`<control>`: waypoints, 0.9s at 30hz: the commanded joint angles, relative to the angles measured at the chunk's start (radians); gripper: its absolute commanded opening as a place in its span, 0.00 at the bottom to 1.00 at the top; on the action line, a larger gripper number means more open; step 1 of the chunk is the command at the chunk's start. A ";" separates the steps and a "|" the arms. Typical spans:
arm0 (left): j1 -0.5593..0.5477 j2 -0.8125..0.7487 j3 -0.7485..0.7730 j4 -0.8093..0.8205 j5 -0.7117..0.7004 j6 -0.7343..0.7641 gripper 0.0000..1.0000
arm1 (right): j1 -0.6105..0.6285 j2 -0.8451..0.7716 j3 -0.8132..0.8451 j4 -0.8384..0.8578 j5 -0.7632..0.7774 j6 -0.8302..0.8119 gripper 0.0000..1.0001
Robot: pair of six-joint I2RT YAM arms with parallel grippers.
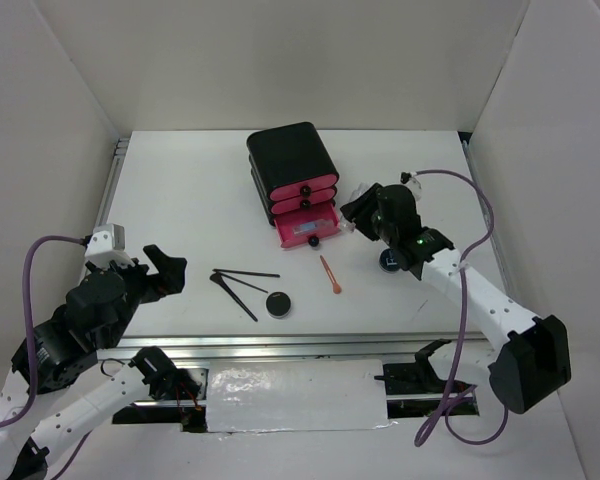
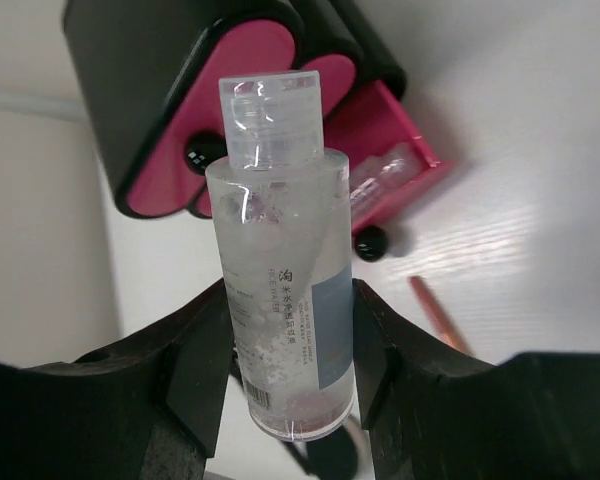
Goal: Organize the makeup
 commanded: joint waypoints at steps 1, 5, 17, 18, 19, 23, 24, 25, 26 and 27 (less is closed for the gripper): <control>-0.007 -0.009 0.002 0.020 -0.020 0.002 0.99 | 0.017 0.012 -0.059 0.226 -0.018 0.292 0.06; -0.009 -0.007 0.003 0.015 -0.025 -0.002 0.99 | 0.040 0.125 -0.086 0.384 -0.014 0.488 0.06; -0.018 -0.029 0.003 0.009 -0.037 -0.009 0.99 | 0.138 0.452 0.054 0.423 -0.011 0.650 0.11; -0.019 -0.030 0.003 0.011 -0.037 -0.009 0.99 | 0.138 0.460 0.063 0.417 -0.005 0.648 0.11; -0.019 -0.032 0.003 0.012 -0.036 -0.006 1.00 | 0.138 0.474 0.069 0.412 -0.002 0.654 0.12; -0.022 -0.030 0.005 0.011 -0.037 -0.008 0.99 | 0.141 0.501 0.088 0.403 0.011 0.679 0.20; -0.022 -0.032 0.005 0.011 -0.037 -0.008 0.99 | 0.141 0.509 0.097 0.392 0.014 0.679 0.24; -0.024 -0.033 0.005 0.012 -0.036 -0.008 0.99 | 0.143 0.517 0.105 0.382 0.015 0.680 0.26; -0.025 -0.038 0.003 0.012 -0.036 -0.006 0.99 | 0.143 0.530 0.115 0.372 0.015 0.683 0.31; -0.027 -0.039 0.003 0.014 -0.034 -0.006 0.99 | 0.143 0.538 0.122 0.369 0.015 0.685 0.34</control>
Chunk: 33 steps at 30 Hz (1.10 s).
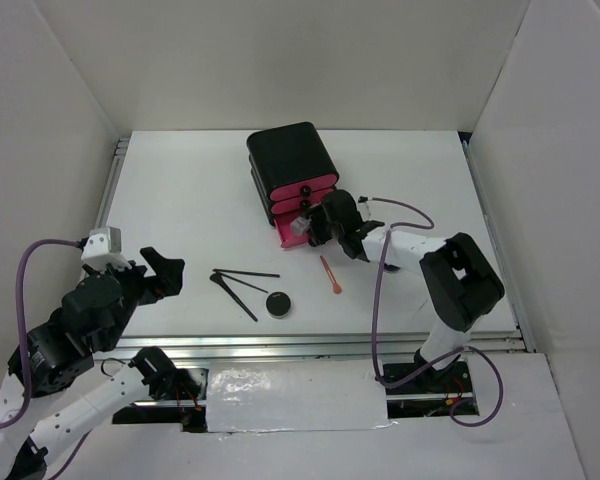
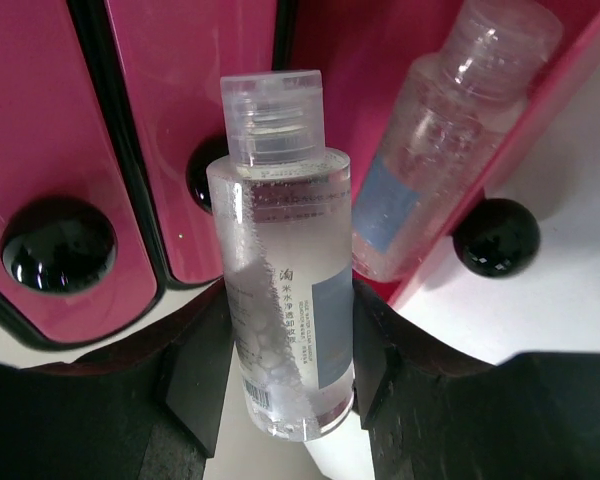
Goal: Organize the makeup
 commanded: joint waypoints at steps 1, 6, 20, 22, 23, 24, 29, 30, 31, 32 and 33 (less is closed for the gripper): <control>-0.009 -0.018 0.002 0.024 -0.015 -0.002 0.99 | 0.007 0.026 0.069 0.028 0.034 0.035 0.36; -0.016 -0.016 0.003 0.021 -0.019 -0.005 0.99 | 0.006 0.062 0.128 -0.024 0.031 0.024 0.46; -0.027 -0.027 0.007 0.013 -0.029 -0.012 0.99 | 0.016 0.002 0.103 -0.036 0.052 0.038 1.00; -0.029 -0.029 0.007 0.012 -0.031 -0.015 0.99 | 0.013 -0.018 0.079 -0.016 0.063 0.035 1.00; -0.030 -0.030 0.007 0.012 -0.032 -0.017 0.99 | 0.018 -0.047 0.072 -0.016 0.071 0.031 1.00; -0.032 -0.032 0.005 0.012 -0.034 -0.015 0.99 | 0.021 -0.064 0.054 -0.007 0.094 0.004 0.99; -0.036 -0.030 0.008 0.007 -0.037 -0.021 0.99 | 0.026 -0.225 -0.035 -0.051 0.137 -0.087 1.00; -0.036 -0.030 0.008 0.007 -0.038 -0.021 0.99 | 0.024 -0.248 -0.058 -0.062 0.137 -0.096 1.00; -0.038 -0.032 0.008 0.007 -0.037 -0.020 0.99 | 0.024 -0.274 -0.091 -0.061 0.138 -0.099 1.00; -0.038 -0.035 0.007 0.009 -0.037 -0.020 0.99 | 0.024 -0.320 -0.166 -0.038 0.137 -0.103 1.00; -0.038 -0.038 0.007 0.009 -0.038 -0.020 0.99 | 0.023 -0.340 -0.202 -0.026 0.137 -0.111 0.97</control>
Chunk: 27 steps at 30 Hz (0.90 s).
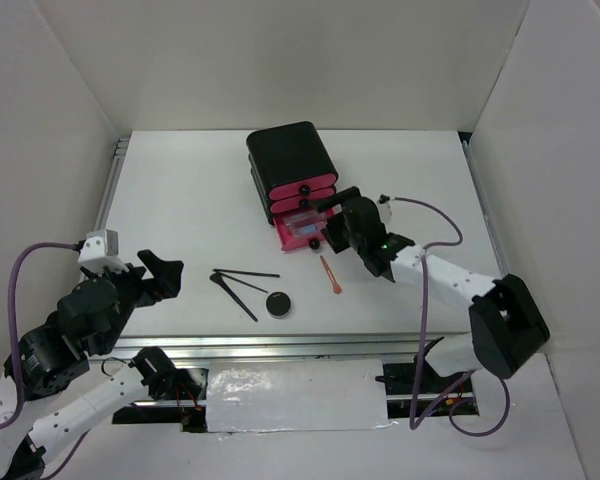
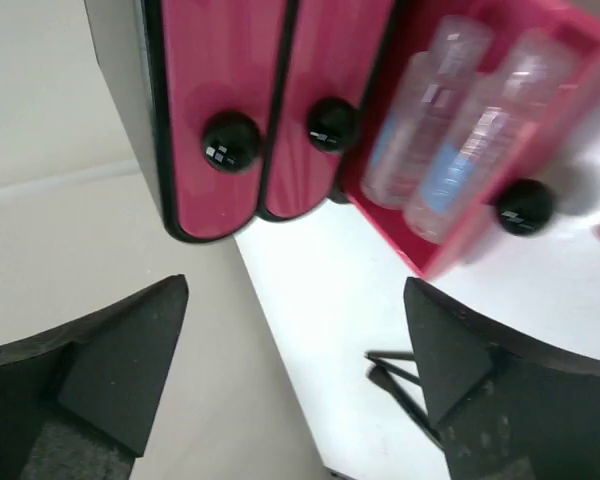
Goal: Organize the makeup
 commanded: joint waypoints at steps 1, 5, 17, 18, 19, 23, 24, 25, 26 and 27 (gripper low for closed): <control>-0.006 -0.014 0.007 0.014 -0.021 -0.018 0.99 | -0.002 -0.090 -0.139 0.014 0.045 -0.049 0.94; -0.007 -0.017 0.008 0.011 -0.026 -0.023 1.00 | -0.014 -0.147 -0.308 0.173 -0.003 -0.143 0.71; -0.015 -0.010 0.011 0.003 -0.035 -0.032 0.99 | -0.086 0.073 -0.293 0.404 -0.195 -0.286 0.47; -0.018 -0.010 0.010 0.001 -0.038 -0.032 0.99 | -0.087 0.093 -0.276 0.382 -0.201 -0.287 0.34; -0.020 -0.011 0.010 0.000 -0.041 -0.034 0.99 | -0.092 0.132 -0.255 0.368 -0.209 -0.296 0.34; -0.024 -0.013 0.011 0.001 -0.041 -0.035 0.99 | -0.100 0.179 -0.250 0.400 -0.219 -0.312 0.45; -0.026 -0.011 0.010 0.000 -0.041 -0.034 0.99 | -0.100 0.192 -0.246 0.400 -0.219 -0.315 0.47; -0.026 -0.010 0.010 0.001 -0.040 -0.032 0.99 | -0.098 0.198 -0.226 0.382 -0.222 -0.328 0.48; -0.026 -0.008 0.010 0.001 -0.040 -0.034 0.99 | -0.103 0.202 -0.214 0.370 -0.222 -0.335 0.51; -0.026 -0.008 0.010 0.001 -0.040 -0.032 0.99 | -0.103 0.213 -0.191 0.353 -0.218 -0.339 0.51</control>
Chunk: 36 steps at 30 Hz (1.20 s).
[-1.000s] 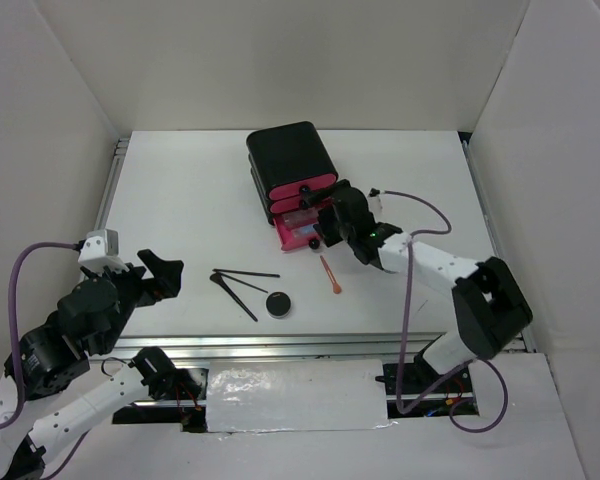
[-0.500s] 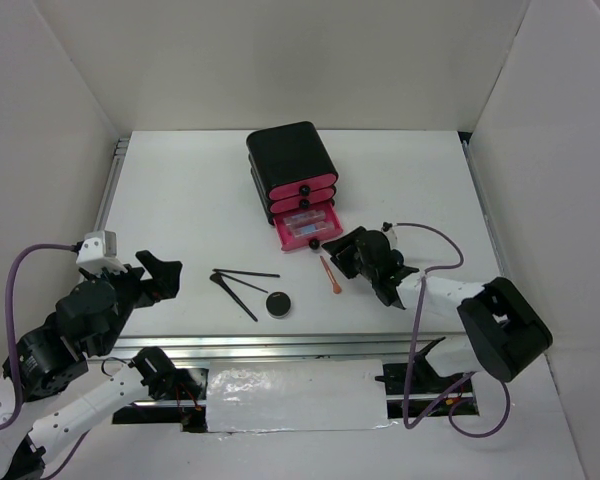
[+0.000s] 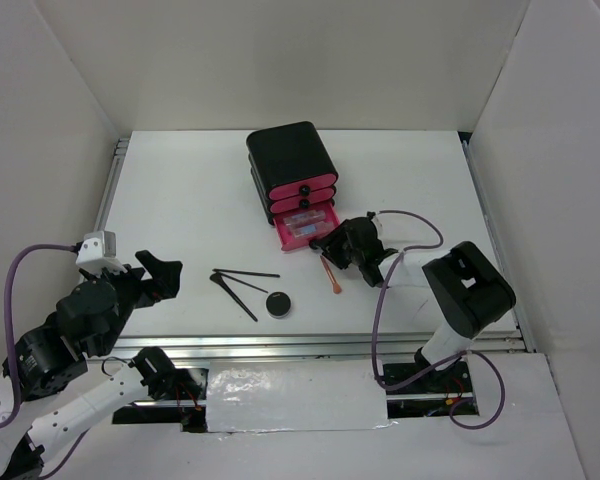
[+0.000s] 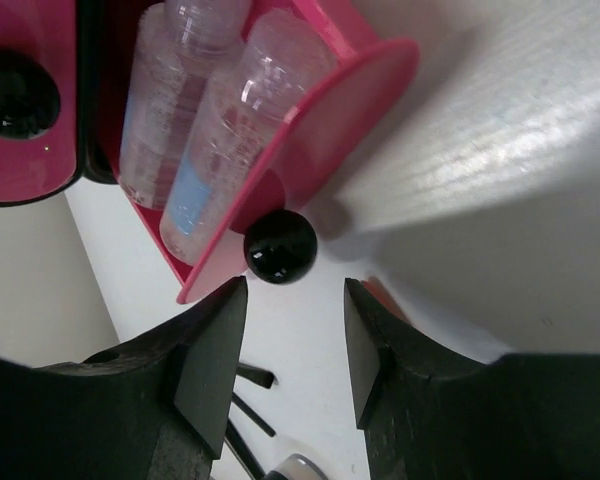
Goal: Organize the makeup
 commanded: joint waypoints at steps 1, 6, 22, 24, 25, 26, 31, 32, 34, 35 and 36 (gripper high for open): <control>-0.007 0.002 0.011 0.014 -0.016 -0.009 1.00 | -0.006 0.019 0.075 -0.003 0.001 -0.048 0.52; -0.009 0.000 0.010 0.013 -0.019 -0.009 0.99 | -0.015 0.056 0.113 -0.020 -0.011 -0.061 0.52; -0.009 0.019 0.010 0.016 -0.014 -0.005 0.99 | -0.036 0.098 0.139 -0.008 -0.036 -0.097 0.41; -0.010 0.019 0.010 0.016 -0.015 -0.005 0.99 | -0.041 0.110 0.158 -0.018 -0.057 -0.100 0.39; -0.009 0.017 0.010 0.016 -0.015 -0.006 0.99 | -0.044 0.124 0.164 -0.021 -0.061 -0.102 0.39; -0.009 0.016 0.010 0.014 -0.016 -0.008 0.99 | -0.047 0.128 0.180 -0.025 -0.065 -0.108 0.39; -0.010 0.008 0.008 0.017 -0.015 -0.005 0.99 | -0.050 0.158 0.223 -0.052 -0.091 -0.114 0.39; -0.009 0.009 0.008 0.017 -0.015 -0.006 0.99 | -0.050 0.158 0.228 -0.052 -0.093 -0.117 0.39; -0.010 0.008 0.008 0.016 -0.015 -0.006 0.99 | -0.052 0.159 0.239 -0.051 -0.096 -0.119 0.40; -0.009 0.006 0.008 0.016 -0.015 -0.006 0.99 | -0.050 0.161 0.245 -0.060 -0.094 -0.123 0.40; -0.010 0.005 0.008 0.016 -0.016 -0.005 0.99 | -0.048 0.162 0.253 -0.066 -0.094 -0.125 0.40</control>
